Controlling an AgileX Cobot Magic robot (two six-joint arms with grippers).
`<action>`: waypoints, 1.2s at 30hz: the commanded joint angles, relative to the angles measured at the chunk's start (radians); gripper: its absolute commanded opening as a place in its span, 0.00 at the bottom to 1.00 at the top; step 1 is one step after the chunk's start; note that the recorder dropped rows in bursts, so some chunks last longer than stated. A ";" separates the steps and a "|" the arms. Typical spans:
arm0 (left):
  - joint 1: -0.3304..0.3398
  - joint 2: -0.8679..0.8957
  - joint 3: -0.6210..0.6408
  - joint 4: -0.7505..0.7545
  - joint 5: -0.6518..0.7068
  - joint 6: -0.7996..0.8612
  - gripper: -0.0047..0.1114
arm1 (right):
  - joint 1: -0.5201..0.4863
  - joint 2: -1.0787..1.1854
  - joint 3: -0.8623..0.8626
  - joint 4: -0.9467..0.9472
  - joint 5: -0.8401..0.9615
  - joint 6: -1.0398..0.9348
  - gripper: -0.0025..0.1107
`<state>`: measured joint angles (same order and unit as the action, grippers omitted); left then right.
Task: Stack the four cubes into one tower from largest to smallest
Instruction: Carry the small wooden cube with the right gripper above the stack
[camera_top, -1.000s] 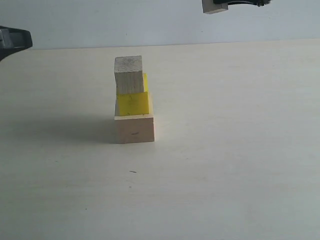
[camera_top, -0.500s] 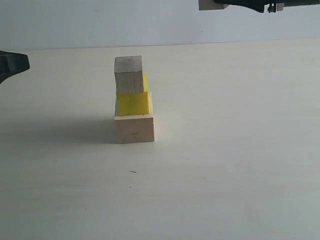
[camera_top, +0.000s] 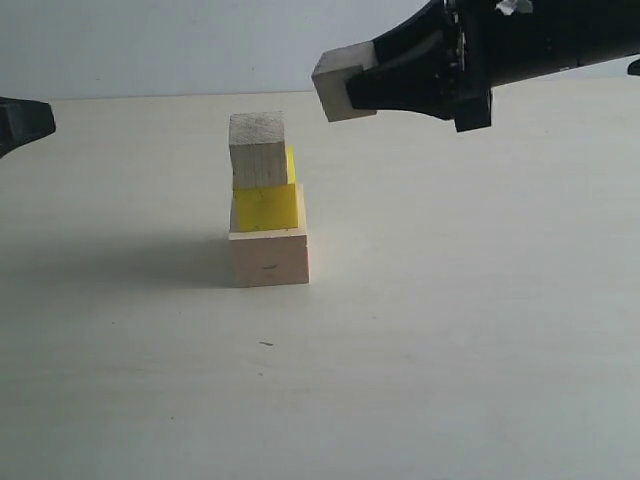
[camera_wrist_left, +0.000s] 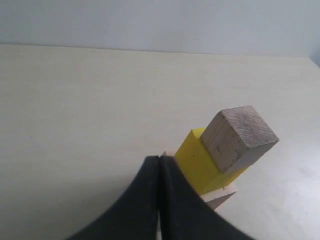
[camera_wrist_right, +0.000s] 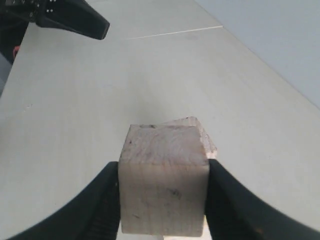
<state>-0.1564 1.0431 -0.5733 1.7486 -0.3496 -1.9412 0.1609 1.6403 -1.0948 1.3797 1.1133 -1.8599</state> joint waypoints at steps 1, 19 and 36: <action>0.000 -0.026 0.006 -0.004 0.001 0.000 0.04 | 0.002 -0.001 0.001 0.041 -0.004 0.065 0.02; 0.000 -0.037 0.006 -0.004 -0.015 0.000 0.04 | 0.002 0.001 0.001 0.212 0.036 -0.259 0.02; 0.000 -0.037 0.006 -0.004 -0.013 0.001 0.04 | 0.002 0.154 -0.032 0.273 0.083 -0.257 0.02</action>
<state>-0.1564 1.0130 -0.5733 1.7486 -0.3590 -1.9412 0.1609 1.7798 -1.1066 1.6328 1.1525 -2.0937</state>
